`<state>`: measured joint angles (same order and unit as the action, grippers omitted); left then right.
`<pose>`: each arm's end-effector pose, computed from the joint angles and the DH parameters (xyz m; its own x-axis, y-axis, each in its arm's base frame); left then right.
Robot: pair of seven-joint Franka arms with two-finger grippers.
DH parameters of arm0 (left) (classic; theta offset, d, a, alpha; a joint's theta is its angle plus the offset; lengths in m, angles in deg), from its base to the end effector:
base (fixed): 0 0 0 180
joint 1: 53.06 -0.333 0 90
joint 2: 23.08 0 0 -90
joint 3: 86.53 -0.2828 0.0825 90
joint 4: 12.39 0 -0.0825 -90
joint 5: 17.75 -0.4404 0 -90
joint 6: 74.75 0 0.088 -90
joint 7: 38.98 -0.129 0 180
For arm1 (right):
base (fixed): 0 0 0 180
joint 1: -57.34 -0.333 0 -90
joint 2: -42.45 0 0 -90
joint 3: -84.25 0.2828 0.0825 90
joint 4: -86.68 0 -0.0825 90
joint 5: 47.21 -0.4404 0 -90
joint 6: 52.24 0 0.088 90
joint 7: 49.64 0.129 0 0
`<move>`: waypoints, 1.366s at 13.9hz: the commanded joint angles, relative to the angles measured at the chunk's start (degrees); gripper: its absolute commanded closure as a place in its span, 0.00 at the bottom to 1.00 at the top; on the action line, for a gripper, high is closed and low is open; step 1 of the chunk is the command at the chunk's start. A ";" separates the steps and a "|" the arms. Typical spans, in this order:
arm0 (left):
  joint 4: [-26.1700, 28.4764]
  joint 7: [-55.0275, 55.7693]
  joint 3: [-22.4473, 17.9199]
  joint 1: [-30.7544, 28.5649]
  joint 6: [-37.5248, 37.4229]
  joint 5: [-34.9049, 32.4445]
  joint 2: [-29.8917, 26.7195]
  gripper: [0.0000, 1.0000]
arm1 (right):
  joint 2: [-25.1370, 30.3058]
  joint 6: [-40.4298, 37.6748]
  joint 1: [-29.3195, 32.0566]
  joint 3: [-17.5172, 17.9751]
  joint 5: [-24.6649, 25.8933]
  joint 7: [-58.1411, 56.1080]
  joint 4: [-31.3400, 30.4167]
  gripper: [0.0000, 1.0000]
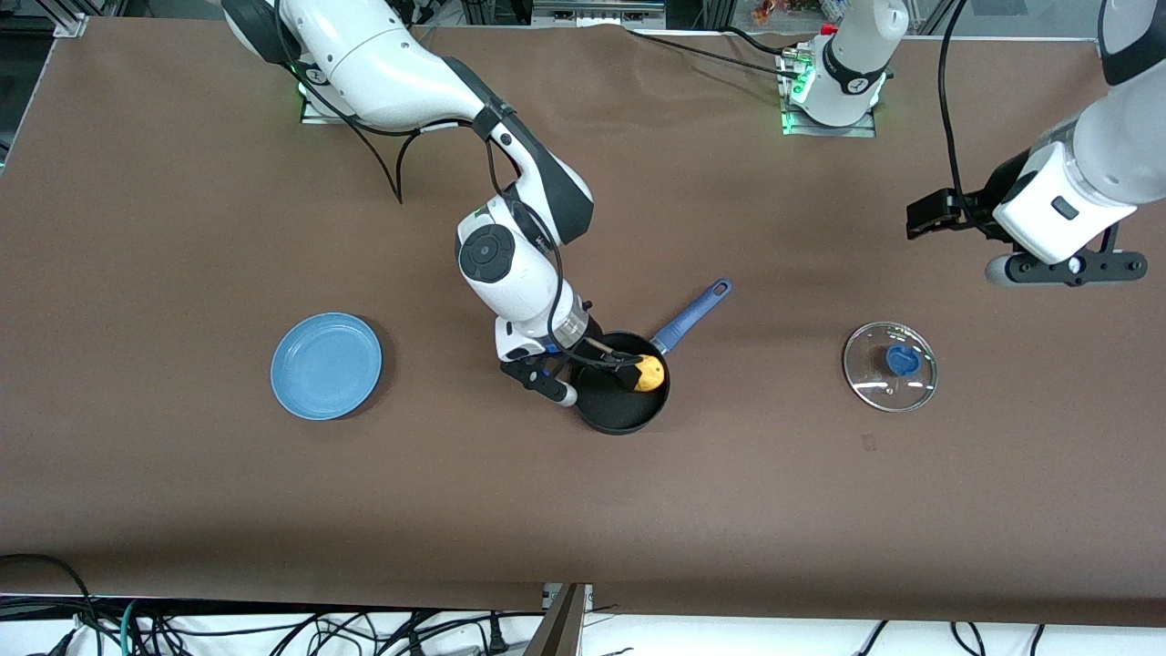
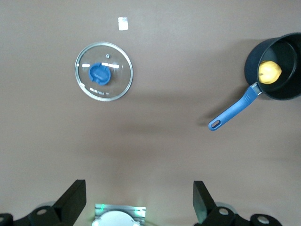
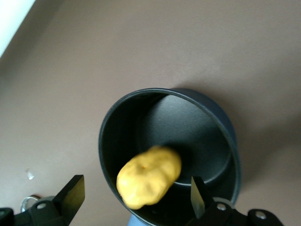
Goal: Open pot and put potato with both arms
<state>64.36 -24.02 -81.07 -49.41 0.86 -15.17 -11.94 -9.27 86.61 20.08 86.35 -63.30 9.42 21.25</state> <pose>0.6228 -0.1014 0.5492 0.9710 0.0922 -0.2205 0.0960 -0.9954 0.0066 0.6459 0.5253 0.2297 0.8630 -0.5014 -0.0616 -0.4761 -0.7667 -0.4306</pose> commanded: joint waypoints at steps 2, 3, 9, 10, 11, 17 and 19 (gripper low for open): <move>0.41 -7.10 -0.71 0.14 -0.02 1.45 1.08 0.00 | 4.51 -13.38 5.77 0.27 0.89 -11.03 0.65 0.00; 0.24 -7.22 -0.80 -0.13 0.06 1.80 1.43 0.00 | 6.53 -17.43 8.06 0.27 0.98 -16.30 0.48 0.00; -1.25 -6.70 -0.71 -0.40 0.33 1.54 2.49 0.00 | 27.50 -29.16 12.39 -12.36 1.24 -46.27 -20.99 0.00; -1.87 -6.78 -0.71 -0.31 0.24 1.37 2.92 0.00 | 32.68 -29.42 12.39 -14.73 1.24 -50.15 -26.62 0.00; -2.22 -6.78 -0.71 -0.31 0.24 1.37 3.10 0.00 | 37.52 -31.60 12.39 -16.84 1.42 -52.80 -30.77 0.00; -2.31 -5.91 -0.71 -0.04 0.33 1.19 3.10 0.00 | 53.20 -46.02 12.39 -19.33 11.34 -49.58 -34.59 0.00; -2.31 -3.37 -0.71 -0.13 0.33 1.19 3.10 0.00 | 53.92 -48.14 12.39 -19.50 11.88 -50.27 -32.84 0.00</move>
<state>63.83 -28.95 -81.39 -49.71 1.55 -15.08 -9.71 43.35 39.33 33.18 66.99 -52.74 -41.44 -11.06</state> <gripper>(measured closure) 0.000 0.000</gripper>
